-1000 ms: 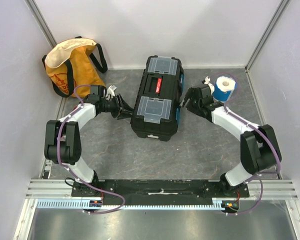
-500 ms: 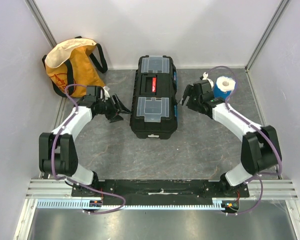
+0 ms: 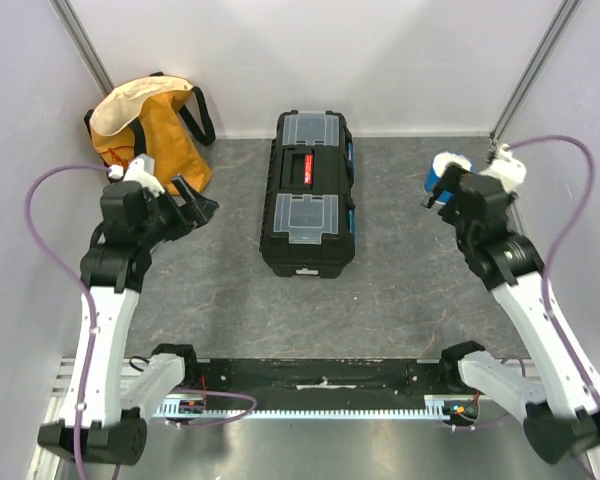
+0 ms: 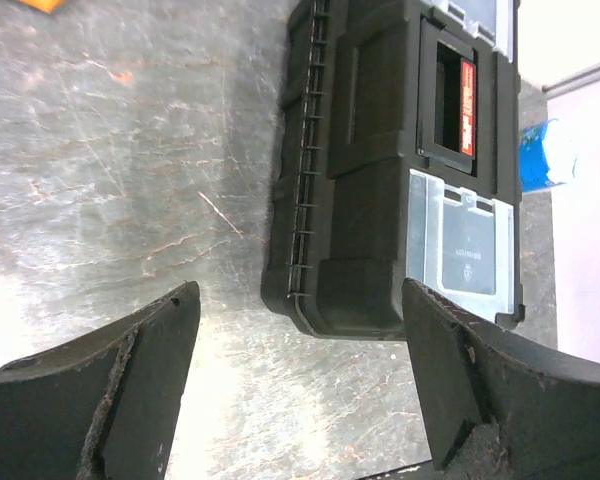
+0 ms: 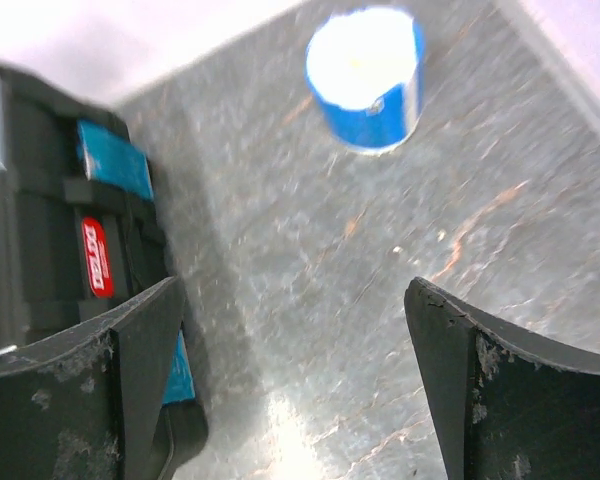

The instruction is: Pack the tool kit

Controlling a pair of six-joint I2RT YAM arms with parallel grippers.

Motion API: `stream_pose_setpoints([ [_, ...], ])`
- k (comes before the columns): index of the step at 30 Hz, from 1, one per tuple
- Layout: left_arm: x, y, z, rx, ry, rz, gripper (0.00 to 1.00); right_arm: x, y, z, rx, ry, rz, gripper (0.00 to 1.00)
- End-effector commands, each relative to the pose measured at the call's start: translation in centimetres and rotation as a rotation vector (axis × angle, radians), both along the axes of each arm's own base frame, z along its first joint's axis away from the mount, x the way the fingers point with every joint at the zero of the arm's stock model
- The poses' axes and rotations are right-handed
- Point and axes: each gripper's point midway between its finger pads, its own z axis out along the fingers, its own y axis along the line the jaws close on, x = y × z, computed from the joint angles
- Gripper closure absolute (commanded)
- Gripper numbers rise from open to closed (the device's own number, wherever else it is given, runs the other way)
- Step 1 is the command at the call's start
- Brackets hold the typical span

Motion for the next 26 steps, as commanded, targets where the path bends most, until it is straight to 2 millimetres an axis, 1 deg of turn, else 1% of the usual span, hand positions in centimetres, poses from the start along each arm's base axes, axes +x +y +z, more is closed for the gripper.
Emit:
stream_pose_setpoints([
  [1, -2.8, 2.8, 1.7, 0.118, -0.081, 0.1, 0.13, -4.2, -5.3, 5.8, -0.062, -0.24, -0.197, 0.02],
  [3, -3.6, 3.3, 2.8, 0.13, -0.129, 0.127, 0.13, -5.9, -6.7, 7.7, -0.065, -0.313, -0.251, 0.02],
  [4, -3.9, 3.5, 3.5, 0.136, -0.151, 0.134, 0.13, -6.5, -7.1, 8.4, -0.065, -0.334, -0.263, 0.02],
  [6, -4.5, 3.9, 4.3, 0.148, -0.181, 0.151, 0.13, -7.3, -7.6, 9.2, -0.072, -0.359, -0.273, 0.02],
  [8, -5.1, 4.2, 5.0, 0.155, -0.204, 0.167, 0.13, -8.0, -7.8, 9.6, -0.068, -0.37, -0.275, 0.02],
  [12, -6.2, 4.3, 6.1, 0.155, -0.24, 0.165, 0.12, -8.5, -7.8, 9.7, -0.06, -0.373, -0.265, 0.02],
  [16, -6.8, 4.2, 6.8, 0.161, -0.252, 0.158, 0.12, -9.1, -7.9, 9.9, -0.055, -0.378, -0.258, 0.02],
  [20, -7.1, 4.3, 7.2, 0.161, -0.261, 0.158, 0.12, -9.4, -8.0, 10.0, -0.052, -0.384, -0.257, 0.02],
  [22, -7.3, 3.9, 7.5, 0.166, -0.267, 0.128, 0.11, -9.5, -7.9, 9.9, -0.055, -0.379, -0.252, 0.02],
  [26, -7.5, 4.0, 7.4, 0.172, -0.236, 0.134, 0.09, -10.0, -8.2, 9.9, -0.053, -0.38, -0.265, 0.02],
])
